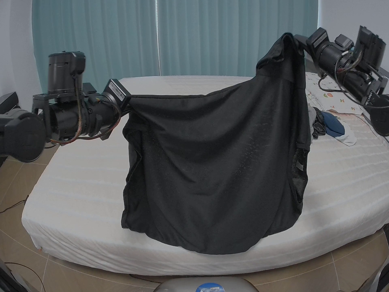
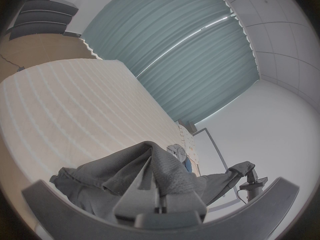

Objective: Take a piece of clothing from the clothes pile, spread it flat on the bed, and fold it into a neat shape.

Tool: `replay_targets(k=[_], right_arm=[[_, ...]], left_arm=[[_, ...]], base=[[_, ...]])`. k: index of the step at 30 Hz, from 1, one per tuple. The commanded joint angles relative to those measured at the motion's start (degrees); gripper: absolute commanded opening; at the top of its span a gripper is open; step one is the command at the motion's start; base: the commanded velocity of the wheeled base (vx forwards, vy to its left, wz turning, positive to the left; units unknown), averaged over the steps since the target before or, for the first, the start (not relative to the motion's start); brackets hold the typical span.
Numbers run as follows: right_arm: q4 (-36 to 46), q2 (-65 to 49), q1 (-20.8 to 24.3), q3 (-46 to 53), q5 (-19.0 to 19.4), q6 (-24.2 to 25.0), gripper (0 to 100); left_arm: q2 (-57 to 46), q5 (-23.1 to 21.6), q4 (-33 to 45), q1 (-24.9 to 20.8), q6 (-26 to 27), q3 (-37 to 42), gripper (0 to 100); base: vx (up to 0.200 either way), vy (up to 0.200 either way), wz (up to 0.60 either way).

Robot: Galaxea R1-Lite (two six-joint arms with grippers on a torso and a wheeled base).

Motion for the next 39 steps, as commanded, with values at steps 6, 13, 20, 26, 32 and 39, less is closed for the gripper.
replay_targets(k=[6,13,20,26,32,39], right_arm=[[-4.8,15.5,-0.1,0.0,-0.2,-0.3,0],[-6.6,23.8,-0.1,-0.5,-0.2,-0.2,0],[-6.9,30.7,-1.0,-2.7,-0.6,-0.1,0],[-8.0,34.8,-2.1,-4.4,-1.1,-0.4,0],[-7.6,40.5,-2.2,-6.9,-0.6,-0.3,100],[-7.1,44.2,-4.3,-7.0,-1.1,-0.1,100]], left_arm=[[17.8,0.0,-0.1,1.8,0.0,-6.9,0],[27.0,0.0,-0.1,4.2,-0.1,-10.1,0],[33.3,0.0,-0.1,5.2,-0.3,-13.7,0],[35.6,-0.5,-0.8,6.4,-0.4,-15.6,0],[39.8,-1.4,-2.8,6.6,-1.3,-17.4,100],[42.8,-0.7,-2.8,7.9,-4.1,-20.3,100]], base=[[0.167,0.000,0.00],[0.000,0.000,0.00],[0.000,0.000,0.00],[0.000,0.000,0.00],[0.000,0.000,0.00],[0.000,0.000,0.00]])
